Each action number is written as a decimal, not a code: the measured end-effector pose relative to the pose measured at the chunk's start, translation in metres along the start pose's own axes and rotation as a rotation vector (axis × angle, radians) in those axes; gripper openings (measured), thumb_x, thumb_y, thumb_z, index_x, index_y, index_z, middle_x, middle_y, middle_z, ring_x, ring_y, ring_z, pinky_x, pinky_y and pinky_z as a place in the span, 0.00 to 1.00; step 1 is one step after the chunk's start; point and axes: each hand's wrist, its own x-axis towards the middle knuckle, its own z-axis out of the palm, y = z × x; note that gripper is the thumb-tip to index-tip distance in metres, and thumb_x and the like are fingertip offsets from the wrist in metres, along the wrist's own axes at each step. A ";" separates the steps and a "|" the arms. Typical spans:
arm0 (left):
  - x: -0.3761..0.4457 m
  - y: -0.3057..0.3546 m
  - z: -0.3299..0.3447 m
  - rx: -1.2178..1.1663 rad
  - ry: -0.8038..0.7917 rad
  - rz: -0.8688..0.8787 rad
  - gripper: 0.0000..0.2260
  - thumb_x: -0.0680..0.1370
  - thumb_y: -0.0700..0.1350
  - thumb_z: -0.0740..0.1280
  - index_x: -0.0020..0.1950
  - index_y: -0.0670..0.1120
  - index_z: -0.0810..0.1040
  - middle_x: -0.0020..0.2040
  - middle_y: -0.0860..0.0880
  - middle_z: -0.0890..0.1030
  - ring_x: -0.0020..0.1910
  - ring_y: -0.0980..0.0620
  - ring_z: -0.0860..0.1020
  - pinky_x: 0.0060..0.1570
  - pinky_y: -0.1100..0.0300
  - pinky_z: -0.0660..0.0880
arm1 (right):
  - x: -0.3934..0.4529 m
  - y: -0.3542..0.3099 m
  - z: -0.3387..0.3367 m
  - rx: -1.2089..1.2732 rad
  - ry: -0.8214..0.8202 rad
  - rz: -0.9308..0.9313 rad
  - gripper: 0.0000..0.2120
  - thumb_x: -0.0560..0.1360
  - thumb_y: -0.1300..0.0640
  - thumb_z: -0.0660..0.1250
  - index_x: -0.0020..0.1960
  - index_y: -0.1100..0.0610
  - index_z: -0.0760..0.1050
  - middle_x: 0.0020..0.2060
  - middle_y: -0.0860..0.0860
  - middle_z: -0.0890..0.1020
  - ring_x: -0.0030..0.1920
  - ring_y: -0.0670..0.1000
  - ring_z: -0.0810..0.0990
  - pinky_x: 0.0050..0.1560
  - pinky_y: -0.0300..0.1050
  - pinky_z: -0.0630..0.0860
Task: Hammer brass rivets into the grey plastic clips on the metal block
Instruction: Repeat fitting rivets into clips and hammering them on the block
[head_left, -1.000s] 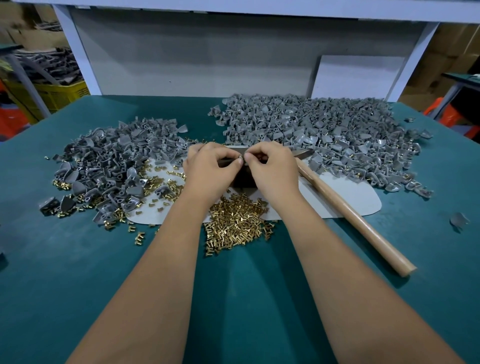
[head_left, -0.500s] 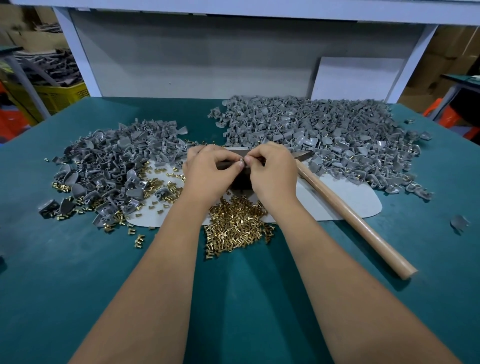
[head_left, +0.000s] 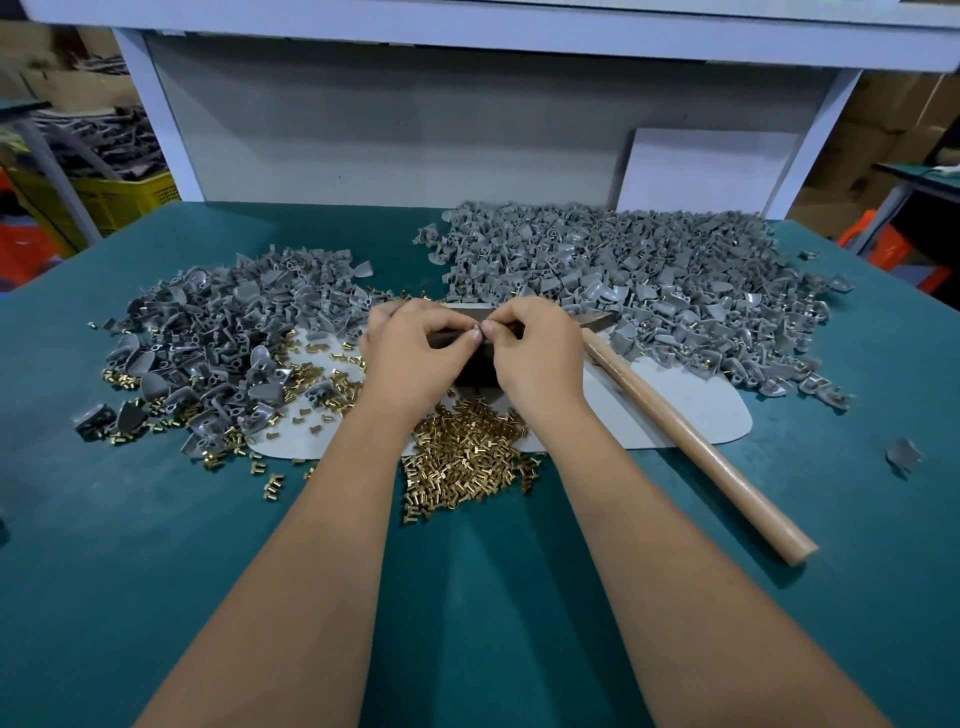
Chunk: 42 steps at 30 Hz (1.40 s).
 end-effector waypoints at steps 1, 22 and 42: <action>0.000 0.000 0.000 0.001 0.006 -0.003 0.06 0.76 0.51 0.72 0.42 0.63 0.79 0.45 0.64 0.75 0.66 0.47 0.63 0.68 0.44 0.60 | -0.001 0.000 0.000 -0.005 0.007 -0.011 0.05 0.75 0.60 0.68 0.40 0.56 0.80 0.39 0.47 0.77 0.47 0.51 0.75 0.43 0.43 0.68; 0.004 -0.003 0.002 0.010 -0.045 -0.064 0.03 0.77 0.52 0.70 0.45 0.61 0.78 0.53 0.60 0.75 0.68 0.48 0.61 0.68 0.48 0.56 | 0.005 0.020 -0.026 -0.170 0.326 0.072 0.10 0.79 0.53 0.60 0.53 0.54 0.79 0.48 0.50 0.79 0.51 0.50 0.73 0.53 0.48 0.73; -0.003 0.003 0.011 0.297 0.109 -0.006 0.08 0.79 0.55 0.66 0.52 0.60 0.84 0.56 0.61 0.81 0.66 0.50 0.63 0.63 0.47 0.55 | 0.003 0.014 -0.076 -0.485 0.086 0.105 0.07 0.79 0.48 0.60 0.50 0.51 0.67 0.32 0.46 0.71 0.35 0.55 0.70 0.29 0.43 0.59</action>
